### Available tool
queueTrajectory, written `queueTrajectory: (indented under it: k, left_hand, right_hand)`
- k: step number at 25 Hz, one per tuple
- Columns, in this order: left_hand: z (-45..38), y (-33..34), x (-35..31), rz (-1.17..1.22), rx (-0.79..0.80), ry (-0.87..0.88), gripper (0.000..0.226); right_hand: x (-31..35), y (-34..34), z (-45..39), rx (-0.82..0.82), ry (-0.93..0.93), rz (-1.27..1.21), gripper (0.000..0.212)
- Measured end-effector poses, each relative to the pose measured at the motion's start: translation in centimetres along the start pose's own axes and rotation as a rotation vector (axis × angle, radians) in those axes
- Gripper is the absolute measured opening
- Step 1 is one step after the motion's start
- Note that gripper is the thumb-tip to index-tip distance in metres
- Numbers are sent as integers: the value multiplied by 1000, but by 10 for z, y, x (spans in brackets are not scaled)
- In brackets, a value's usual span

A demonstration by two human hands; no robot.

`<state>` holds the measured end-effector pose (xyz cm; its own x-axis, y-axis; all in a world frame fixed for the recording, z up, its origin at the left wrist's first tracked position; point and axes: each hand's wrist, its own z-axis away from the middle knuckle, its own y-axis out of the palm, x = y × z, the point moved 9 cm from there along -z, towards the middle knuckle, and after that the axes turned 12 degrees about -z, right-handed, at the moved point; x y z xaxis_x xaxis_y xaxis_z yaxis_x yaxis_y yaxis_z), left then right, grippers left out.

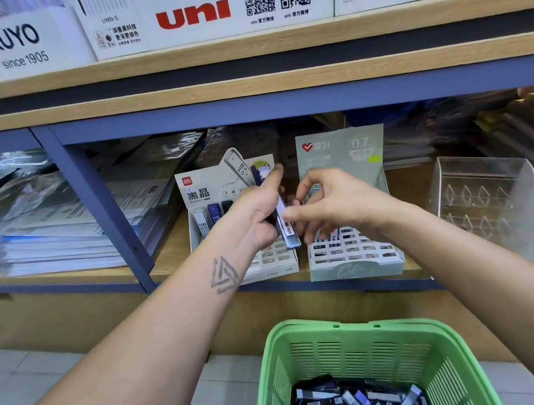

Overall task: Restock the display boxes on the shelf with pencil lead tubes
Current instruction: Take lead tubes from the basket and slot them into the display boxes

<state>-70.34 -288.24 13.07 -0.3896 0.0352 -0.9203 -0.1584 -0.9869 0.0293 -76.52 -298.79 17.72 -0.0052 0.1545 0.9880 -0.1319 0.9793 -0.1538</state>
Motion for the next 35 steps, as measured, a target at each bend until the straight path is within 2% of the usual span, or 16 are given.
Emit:
queueTrajectory:
  k: [3,9,12,15,17,20,21,23,25,27,31,33,35]
  left_hand:
    - [-1,-3,0,24,-72,50,41]
    - [1,-9,-10,-56,-172,154,47]
    - [7,-11,-15,-144,-218,200,49]
    - [11,-8,-18,-128,-183,199,49]
    - [10,-2,-19,-82,-73,207,40]
    - [14,9,-20,-123,88,248,22]
    - [16,12,-21,-146,116,266,20]
    - [20,18,-24,-173,145,300,16]
    - [21,23,-25,-185,166,321,15]
    - [20,27,-23,-185,186,321,16]
    - [21,37,-15,-280,244,291,15]
    - [17,36,-11,-320,209,273,15]
    - [6,23,-8,-360,95,233,19]
  right_hand:
    - [-8,9,-1,-12,6,54,46]
    - [-7,6,-4,-26,-10,107,35]
    - [-10,3,-4,-21,12,21,28]
    - [-10,-7,-1,-32,65,-109,25]
    - [-8,-18,0,-59,57,-155,46]
    - [-4,-30,1,-63,-4,-107,95]
    - [-4,-31,2,-52,-20,-85,104]
    - [-4,-33,5,-39,-38,-55,109]
    - [-2,-39,7,-59,-65,-37,101]
    - [3,-48,8,-98,-114,-1,82]
    - [9,-65,9,-146,-194,7,27]
    - [9,-76,11,-201,-211,49,14]
    - [7,-88,12,-266,-224,155,6]
